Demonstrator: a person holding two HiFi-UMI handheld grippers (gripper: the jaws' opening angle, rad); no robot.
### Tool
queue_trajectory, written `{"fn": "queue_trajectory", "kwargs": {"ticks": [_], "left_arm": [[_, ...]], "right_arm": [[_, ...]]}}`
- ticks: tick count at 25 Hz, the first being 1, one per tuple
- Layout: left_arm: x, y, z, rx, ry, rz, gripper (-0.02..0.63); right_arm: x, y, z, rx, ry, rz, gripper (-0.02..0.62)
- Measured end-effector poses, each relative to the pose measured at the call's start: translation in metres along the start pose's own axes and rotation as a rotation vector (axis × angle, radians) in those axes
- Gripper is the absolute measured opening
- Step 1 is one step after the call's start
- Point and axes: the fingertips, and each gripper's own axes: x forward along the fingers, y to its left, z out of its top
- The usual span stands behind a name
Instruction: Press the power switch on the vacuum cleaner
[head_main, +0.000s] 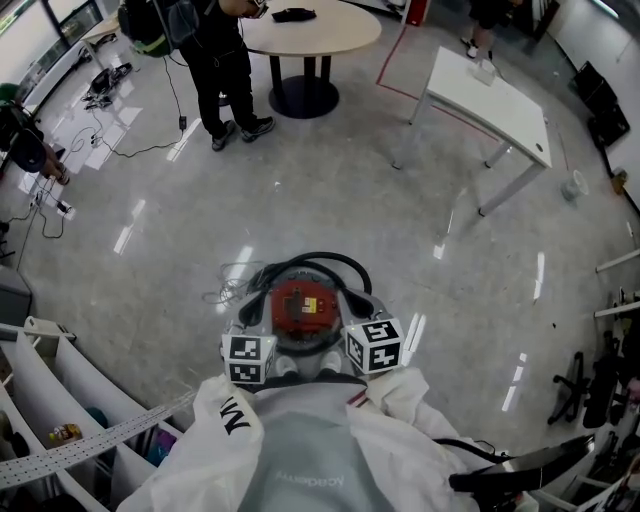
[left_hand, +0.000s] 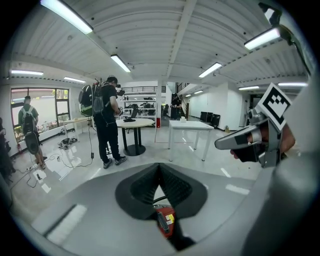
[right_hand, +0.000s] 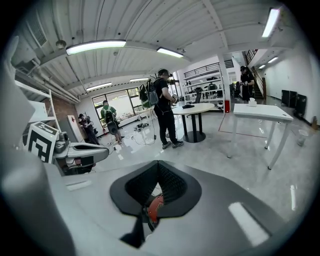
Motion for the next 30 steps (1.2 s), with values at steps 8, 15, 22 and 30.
{"fn": "queue_trajectory", "kwargs": {"ticks": [8,15,22,30], "left_arm": [[0.006,-0.018,0.012,0.017,0.004,0.018,0.000],[0.000,-0.018,-0.004,-0.020,0.019,0.080,0.000],[-0.004,-0.016,-0.006,-0.017,0.020,0.079,0.000],[-0.012,-0.018,0.000,0.021,-0.012,0.018,0.000]], "right_arm": [[-0.005,-0.020,0.003,0.017,-0.016,0.026,0.000],[-0.007,-0.028,-0.015,0.009,0.017,0.066,0.000],[-0.013,-0.039,-0.016,0.022,0.009,0.037,0.000],[-0.015,-0.023,-0.027,0.038,0.011,0.008,0.000]]}}
